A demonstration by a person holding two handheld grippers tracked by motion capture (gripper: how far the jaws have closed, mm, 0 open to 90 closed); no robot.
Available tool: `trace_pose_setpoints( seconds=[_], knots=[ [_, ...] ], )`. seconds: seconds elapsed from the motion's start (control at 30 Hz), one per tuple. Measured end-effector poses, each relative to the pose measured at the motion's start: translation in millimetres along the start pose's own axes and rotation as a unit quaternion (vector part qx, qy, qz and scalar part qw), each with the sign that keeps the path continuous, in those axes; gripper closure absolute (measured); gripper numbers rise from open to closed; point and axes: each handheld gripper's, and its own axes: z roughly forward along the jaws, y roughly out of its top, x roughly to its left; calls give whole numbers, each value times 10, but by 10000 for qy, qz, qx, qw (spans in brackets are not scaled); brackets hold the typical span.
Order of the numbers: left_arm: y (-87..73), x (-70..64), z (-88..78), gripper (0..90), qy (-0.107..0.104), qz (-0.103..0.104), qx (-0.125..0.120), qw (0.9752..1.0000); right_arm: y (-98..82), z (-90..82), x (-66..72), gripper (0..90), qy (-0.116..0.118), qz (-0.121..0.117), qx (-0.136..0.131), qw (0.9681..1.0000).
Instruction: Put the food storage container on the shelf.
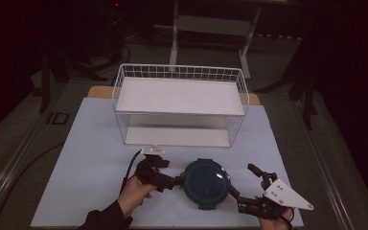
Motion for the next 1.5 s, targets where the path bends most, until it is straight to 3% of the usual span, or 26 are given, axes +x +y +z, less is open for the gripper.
trace_pose_setpoints(
  seconds=[0.03, 0.1, 0.13, 0.17, 0.23, 0.37, 0.4, 0.47, 0.53, 0.67, 0.77, 0.93, 1.0, 1.1, 1.17, 1.23, 1.4, 1.47, 1.5],
  knots=[
    [1, 23, 13, 31, -29, -120, 30, 9999, -3, -1, -8, 141, -4, -6, 19, 10000],
    [1, 23, 13, 31, -29, -120, 30, 9999, -4, -4, -11, 141, -72, -57, 25, 10000],
    [-1, 84, 51, 31, -55, -384, 64, 9992, -4, -4, -11, 142, -72, -57, 25, 10000],
    [-4, 103, 68, 31, -71, -497, 54, 9987, -3, -5, -19, 142, -34, -7, 110, 9999],
    [-7, 134, 110, 32, -239, -740, 164, 9968, -10, 1, -22, 137, -50, 25, 219, 9997],
    [-13, 134, 191, 40, -285, -1055, 450, 9930, -25, 10, -33, 104, -88, 228, 307, 9992],
    [-9, 133, 205, 41, -237, -1115, 506, 9922, -21, 14, -31, 104, -187, 285, 271, 9990],
    [-9, 141, 208, 41, -353, -1233, 523, 9904, -15, 7, -28, 102, -218, 317, 262, 9989],
    [-9, 146, 207, 53, -407, -1414, 531, 9877, -16, 7, -26, 102, -253, 311, 283, 9988],
    [-26, 148, 205, 196, -483, -1702, 625, 9822, -20, 10, -17, 103, -246, 351, 311, 9986],
    [-48, 155, 214, 279, -584, -1948, 680, 9767, -19, 17, -8, 103, -232, 336, 341, 9986],
    [-74, 168, 257, 372, -686, -2130, 841, 9710, -30, 31, -1, 103, -235, 348, 414, 9983],
    [-91, 185, 275, 419, -720, -2256, 884, 9675, -33, 29, 1, 103, -231, 342, 423, 9983],
    [-110, 207, 297, 478, -962, -2377, 906, 9623, -33, 25, -3, 103, -251, 341, 437, 9981],
    [-110, 214, 300, 501, -999, -2329, 922, 9630, -33, 22, -12, 103, -254, 375, 465, 9979],
    [-127, 236, 302, 510, -1078, -2387, 890, 9610, -38, 23, -25, 108, -218, 434, 493, 9976],
    [-122, 192, 282, 523, -1047, -2195, 841, 9663, -65, 49, -87, 144, -1, 851, 726, 9937],
    [-122, 187, 274, 539, -1067, -2170, 822, 9668, -74, 62, -101, 150, 76, 932, 814, 9923],
    [-118, 148, 255, 539, -1061, -2010, 795, 9706, -87, 82, -116, 151, 152, 1030, 931, 9902]
  ],
)
